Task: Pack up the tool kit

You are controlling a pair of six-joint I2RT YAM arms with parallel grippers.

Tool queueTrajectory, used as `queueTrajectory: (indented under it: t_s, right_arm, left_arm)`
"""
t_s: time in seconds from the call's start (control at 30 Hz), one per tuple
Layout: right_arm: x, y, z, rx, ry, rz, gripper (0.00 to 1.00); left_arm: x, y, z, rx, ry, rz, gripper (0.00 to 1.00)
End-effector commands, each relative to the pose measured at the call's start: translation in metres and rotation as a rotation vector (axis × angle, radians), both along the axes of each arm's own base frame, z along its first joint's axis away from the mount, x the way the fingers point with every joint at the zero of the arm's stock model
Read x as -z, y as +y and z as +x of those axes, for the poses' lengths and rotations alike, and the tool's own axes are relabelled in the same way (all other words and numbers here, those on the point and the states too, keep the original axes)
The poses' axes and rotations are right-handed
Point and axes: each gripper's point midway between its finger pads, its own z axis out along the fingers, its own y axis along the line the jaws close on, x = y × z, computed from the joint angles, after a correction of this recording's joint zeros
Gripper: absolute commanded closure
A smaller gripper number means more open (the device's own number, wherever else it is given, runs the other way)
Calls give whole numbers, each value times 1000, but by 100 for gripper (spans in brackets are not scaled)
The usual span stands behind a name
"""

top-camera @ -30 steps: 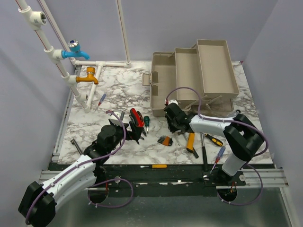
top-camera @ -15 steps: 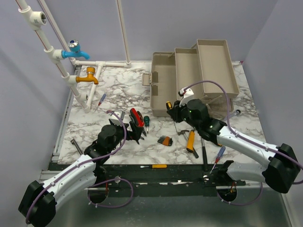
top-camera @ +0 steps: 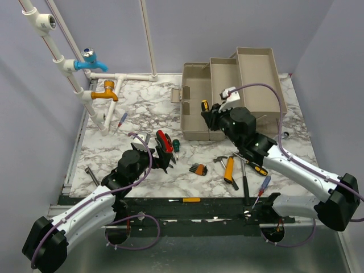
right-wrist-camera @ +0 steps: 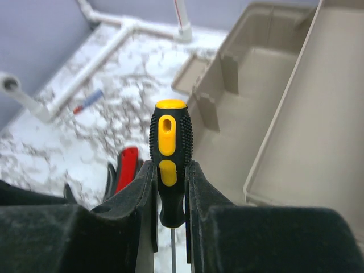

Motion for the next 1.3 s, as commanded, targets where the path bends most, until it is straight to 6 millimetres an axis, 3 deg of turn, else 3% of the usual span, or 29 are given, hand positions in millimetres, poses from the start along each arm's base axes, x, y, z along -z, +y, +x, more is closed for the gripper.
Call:
queueTrajectory:
  t_s: [0.0, 0.13, 0.23, 0.37, 0.5, 0.7, 0.9, 1.03, 1.1, 1.13, 1.17, 1.2, 1.27]
  right_arm:
    - [-68, -12, 23, 126, -126, 42, 99]
    - [-89, -32, 50, 310, -162, -58, 97]
    - [-88, -50, 76, 492, -129, -198, 97]
    - [-68, -73, 111, 693, -73, -381, 97]
    - [-50, -85, 136, 702, -16, -437, 97]
    - [-23, -93, 156, 662, 50, -473, 97]
    - [39, -105, 175, 686, 183, -590, 97]
    - [46, -100, 178, 672, 196, -580, 95]
    - [41, -97, 179, 662, 191, -555, 90]
    - [36, -95, 180, 655, 189, -539, 81]
    - [34, -92, 179, 640, 193, -528, 65]
    - [30, -91, 178, 631, 191, -515, 42]
    - [23, -86, 176, 601, 188, -486, 34]
  left_arm:
    - [-11, -7, 2, 23, -32, -14, 1]
    - [-11, -7, 2, 28, -32, -14, 2]
    - [-10, -7, 1, 26, -31, -15, 2]
    - [-10, -5, 1, 22, -31, -14, 1]
    - [-11, -5, 1, 18, -33, -16, 2]
    - [-11, -6, 1, 26, -33, -17, 1]
    - [-12, -8, 0, 38, -32, -22, 2]
    - [-12, -9, 0, 43, -31, -21, 2]
    - [-12, -10, 0, 46, -29, -21, 1]
    - [-11, -10, 0, 46, -28, -20, 2]
    - [-11, -10, 0, 45, -26, -19, 2]
    - [-11, -10, 0, 44, -27, -19, 1]
    - [-11, -10, 0, 42, -27, -17, 1]
